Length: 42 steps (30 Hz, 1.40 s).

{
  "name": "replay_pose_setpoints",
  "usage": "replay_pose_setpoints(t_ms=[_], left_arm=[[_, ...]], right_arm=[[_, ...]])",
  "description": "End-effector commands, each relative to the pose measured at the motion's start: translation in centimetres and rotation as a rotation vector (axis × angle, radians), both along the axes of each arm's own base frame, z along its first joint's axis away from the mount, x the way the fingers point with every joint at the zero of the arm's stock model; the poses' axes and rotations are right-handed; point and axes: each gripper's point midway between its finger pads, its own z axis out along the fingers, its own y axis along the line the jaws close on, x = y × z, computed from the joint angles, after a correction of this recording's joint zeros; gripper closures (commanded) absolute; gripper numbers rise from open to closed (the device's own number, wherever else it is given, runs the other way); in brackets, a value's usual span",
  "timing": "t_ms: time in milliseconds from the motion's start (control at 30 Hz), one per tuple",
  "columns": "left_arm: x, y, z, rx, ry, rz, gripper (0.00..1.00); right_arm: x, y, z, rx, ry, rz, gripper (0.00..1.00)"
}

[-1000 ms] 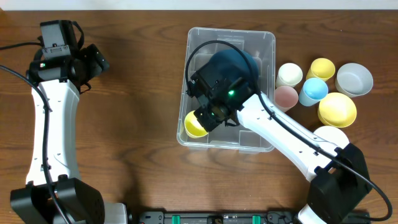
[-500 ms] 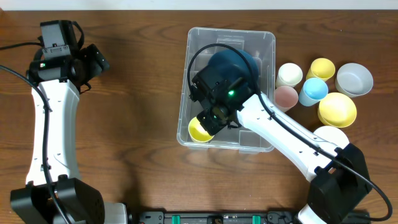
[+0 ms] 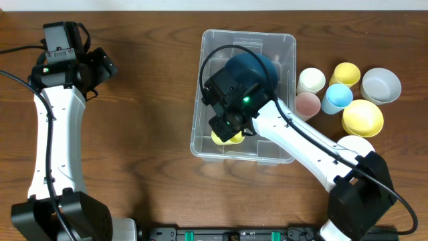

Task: Pack container
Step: 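Carry yellow cup with right gripper and place it in container, then move right gripper back over the cups and grasp the light blue cup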

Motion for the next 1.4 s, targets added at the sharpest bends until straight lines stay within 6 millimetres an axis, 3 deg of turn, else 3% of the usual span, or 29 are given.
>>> replay_pose_setpoints(t_ms=[0, 500, 633, 733, 867, 1067, 1233, 1367], left_arm=[[-0.1, 0.3, 0.6, 0.014, -0.012, 0.009, 0.02], [-0.1, 0.3, 0.6, 0.014, -0.012, 0.009, 0.02], [-0.1, 0.3, 0.7, 0.014, -0.012, 0.009, 0.02], [-0.1, 0.3, 0.6, 0.014, -0.012, 0.009, 0.02], [-0.1, 0.3, 0.7, 0.014, -0.012, 0.009, 0.02], [-0.1, 0.3, 0.6, 0.014, -0.012, 0.009, 0.02], [-0.1, 0.3, 0.6, 0.014, -0.012, 0.009, 0.02], [-0.1, 0.3, 0.6, 0.014, -0.012, 0.009, 0.02]], right_arm=[[0.2, 0.6, 0.2, 0.006, -0.015, 0.007, 0.64], [1.3, 1.0, 0.6, 0.025, -0.058, -0.001, 0.64], [2.2, 0.5, 1.8, 0.051, -0.095, -0.025, 0.63], [3.2, -0.9, 4.0, 0.083, -0.135, -0.067, 0.6], [4.9, -6.1, 7.4, 0.072, -0.207, -0.239, 0.55], [6.4, -17.8, 11.4, 0.005, -0.285, -0.559, 0.42], [6.3, -27.2, 11.2, -0.04, -0.246, -0.831, 0.36], [5.8, -32.6, 10.0, -0.077, -0.201, -0.983, 0.32]])
